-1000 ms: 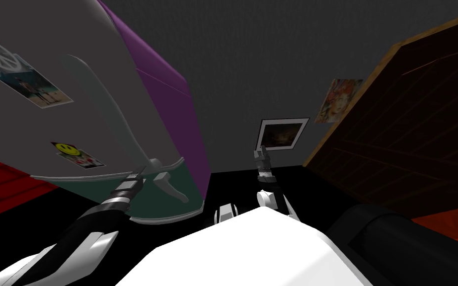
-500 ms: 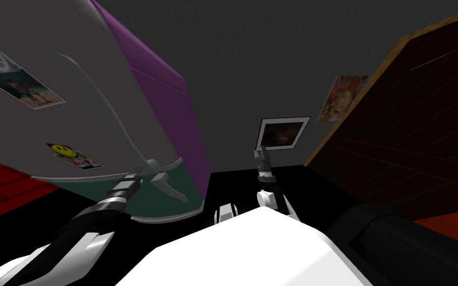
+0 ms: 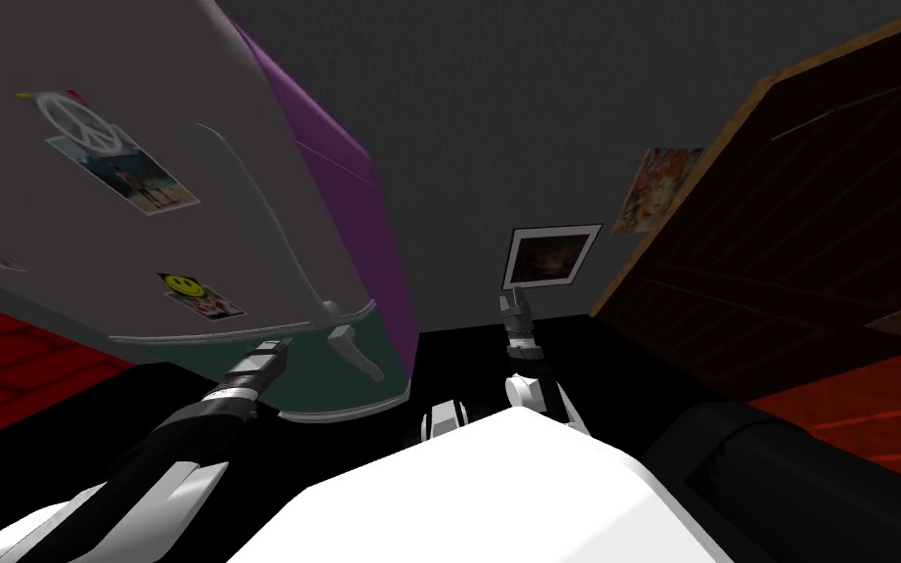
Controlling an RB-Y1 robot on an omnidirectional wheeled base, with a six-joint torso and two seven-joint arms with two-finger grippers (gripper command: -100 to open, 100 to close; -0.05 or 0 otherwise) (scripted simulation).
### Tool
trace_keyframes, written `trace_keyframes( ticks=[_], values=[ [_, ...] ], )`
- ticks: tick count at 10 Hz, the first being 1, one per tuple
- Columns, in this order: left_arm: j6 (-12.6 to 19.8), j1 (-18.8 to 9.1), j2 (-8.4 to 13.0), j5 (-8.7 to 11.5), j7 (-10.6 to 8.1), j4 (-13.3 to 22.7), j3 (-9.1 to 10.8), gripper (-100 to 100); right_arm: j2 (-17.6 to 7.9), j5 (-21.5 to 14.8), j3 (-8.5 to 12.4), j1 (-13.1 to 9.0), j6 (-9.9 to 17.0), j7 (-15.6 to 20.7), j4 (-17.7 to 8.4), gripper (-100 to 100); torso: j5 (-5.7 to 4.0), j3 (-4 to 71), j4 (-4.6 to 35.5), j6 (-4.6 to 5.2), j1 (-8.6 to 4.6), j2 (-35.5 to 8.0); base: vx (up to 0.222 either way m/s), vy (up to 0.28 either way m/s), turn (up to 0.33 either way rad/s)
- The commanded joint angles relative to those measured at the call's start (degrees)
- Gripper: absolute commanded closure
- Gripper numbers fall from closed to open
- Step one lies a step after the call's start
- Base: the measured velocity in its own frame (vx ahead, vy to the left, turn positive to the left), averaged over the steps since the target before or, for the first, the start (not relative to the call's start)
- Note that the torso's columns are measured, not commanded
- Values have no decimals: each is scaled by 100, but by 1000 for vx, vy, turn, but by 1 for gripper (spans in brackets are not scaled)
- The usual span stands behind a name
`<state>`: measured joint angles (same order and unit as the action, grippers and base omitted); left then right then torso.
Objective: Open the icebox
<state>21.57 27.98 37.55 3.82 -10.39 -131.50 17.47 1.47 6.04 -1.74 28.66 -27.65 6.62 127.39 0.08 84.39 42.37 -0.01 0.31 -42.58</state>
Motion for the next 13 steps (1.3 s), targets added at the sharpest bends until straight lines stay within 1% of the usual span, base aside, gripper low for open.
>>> trace_keyframes(
  ticks=[1, 2, 3, 4, 5, 6, 7, 8, 9, 10, 11, 13],
  values=[
    [-163, 169, 162, 88, -5, -259, -199, 100, -1, 0, 1, 0, 0, 0, 0, 0, 1, 5, -2, 1, 2, 8, -279, 377, -94],
    [-235, 239, 221, 120, -6, -357, -282, 100, -1, 0, 1, 0, 0, 0, 0, 0, -2, 16, -7, 1, -12, 27, -258, 372, -69],
    [-235, 239, 221, 120, -6, -357, -282, 100, -1, 0, 1, 1, 0, 0, 0, 0, -7, 27, -12, 1, -27, 43, -221, 228, -23],
    [-307, 308, 281, 151, -6, -454, -365, 100, 1, 0, -1, 2, 0, 0, 0, 0, -20, 32, -15, 0, -79, 53, -246, 151, -29],
    [-380, 377, 341, 183, -6, -551, -447, 100, 2, 0, -2, 1, 0, 0, 0, 0, -26, 25, -12, 3, -88, 38, -257, 251, -83],
    [-452, 446, 401, 215, -7, -649, -530, 100, 1, 0, -1, 1, 0, 0, 0, 0, -11, 17, -7, 2, -31, 27, -267, 313, -87],
    [-452, 446, 401, 215, -7, -649, -530, 100, 0, 0, 0, 1, 0, 0, 0, 0, 3, 12, -6, 1, 3, 21, -222, 200, -25],
    [-524, 515, 460, 246, -7, -746, -612, 100, 1, 0, -1, 2, 0, 0, 0, 0, -6, 20, -9, -1, -37, 36, -261, 186, -29],
    [-488, 443, 441, 233, -5, -649, -581, 100, 1, 0, -1, 1, 0, 0, 0, 0, -13, 17, -8, 2, -46, 26, -134, 100, -18],
    [-424, 429, 488, 194, 32, -624, -534, -100, 2, 0, -2, 3, 0, 0, 0, 0, -18, 36, -16, 2, -70, 63, 69, -54, -19],
    [-401, 422, 498, 183, 44, -613, -521, -100, 4, 0, -3, 5, -1, 0, 0, 0, -27, 67, -31, 4, -99, 111, 158, -137, -16],
    [-307, 390, 535, 131, 93, -551, -463, -100, 5, -1, -4, 7, -2, 0, 2, 0, -20, 50, -24, 3, -66, 77, 168, -165, -13]
  ],
)
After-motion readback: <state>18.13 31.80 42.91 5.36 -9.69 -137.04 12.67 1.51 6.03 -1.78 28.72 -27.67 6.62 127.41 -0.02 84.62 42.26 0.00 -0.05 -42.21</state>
